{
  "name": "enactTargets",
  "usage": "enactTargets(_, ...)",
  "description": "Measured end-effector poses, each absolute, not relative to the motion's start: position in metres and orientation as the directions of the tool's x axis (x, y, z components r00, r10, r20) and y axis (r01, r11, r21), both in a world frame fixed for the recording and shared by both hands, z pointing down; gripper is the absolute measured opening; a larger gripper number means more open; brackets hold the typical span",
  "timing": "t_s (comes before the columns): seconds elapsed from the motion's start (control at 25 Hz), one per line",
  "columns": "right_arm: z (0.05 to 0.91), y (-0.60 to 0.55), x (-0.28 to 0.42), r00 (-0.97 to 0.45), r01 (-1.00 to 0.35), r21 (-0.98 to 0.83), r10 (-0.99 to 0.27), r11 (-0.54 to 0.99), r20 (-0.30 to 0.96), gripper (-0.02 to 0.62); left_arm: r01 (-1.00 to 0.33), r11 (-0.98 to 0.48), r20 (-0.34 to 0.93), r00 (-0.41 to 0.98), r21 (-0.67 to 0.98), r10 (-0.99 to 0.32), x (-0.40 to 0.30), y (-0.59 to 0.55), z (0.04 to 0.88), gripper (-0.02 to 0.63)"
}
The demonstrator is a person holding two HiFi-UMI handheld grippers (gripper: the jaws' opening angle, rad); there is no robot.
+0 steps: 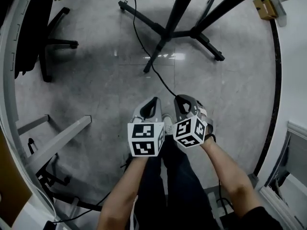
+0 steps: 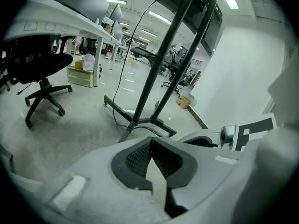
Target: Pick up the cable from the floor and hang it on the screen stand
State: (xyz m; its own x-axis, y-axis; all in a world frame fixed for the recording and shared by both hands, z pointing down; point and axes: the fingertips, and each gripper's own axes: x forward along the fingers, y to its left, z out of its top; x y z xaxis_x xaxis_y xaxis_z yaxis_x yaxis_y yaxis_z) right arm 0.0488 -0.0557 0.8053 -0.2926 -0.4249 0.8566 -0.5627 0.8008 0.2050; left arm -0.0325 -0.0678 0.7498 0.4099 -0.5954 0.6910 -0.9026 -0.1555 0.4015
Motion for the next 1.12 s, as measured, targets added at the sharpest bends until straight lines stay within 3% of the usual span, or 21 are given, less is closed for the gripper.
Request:
enactTargets(0.52, 0.624, -0.103, 0.016, -0.375, -0.427, 0.448, -0.605, 0.786, 0.703, 0.026, -0.903, -0.189, 0.588, 0.398, 0.385, -0.704, -0.052, -0.099, 0.602, -0.002)
enactTargets(1.12, 0.358, -0.173, -0.025, -0.459, -0.373, 0.742, -0.806, 0.556, 0.374, 0.028, -0.899, -0.288, 0.318, 0.393, 0.330, -0.863, -0.081, -0.167, 0.376, -0.002)
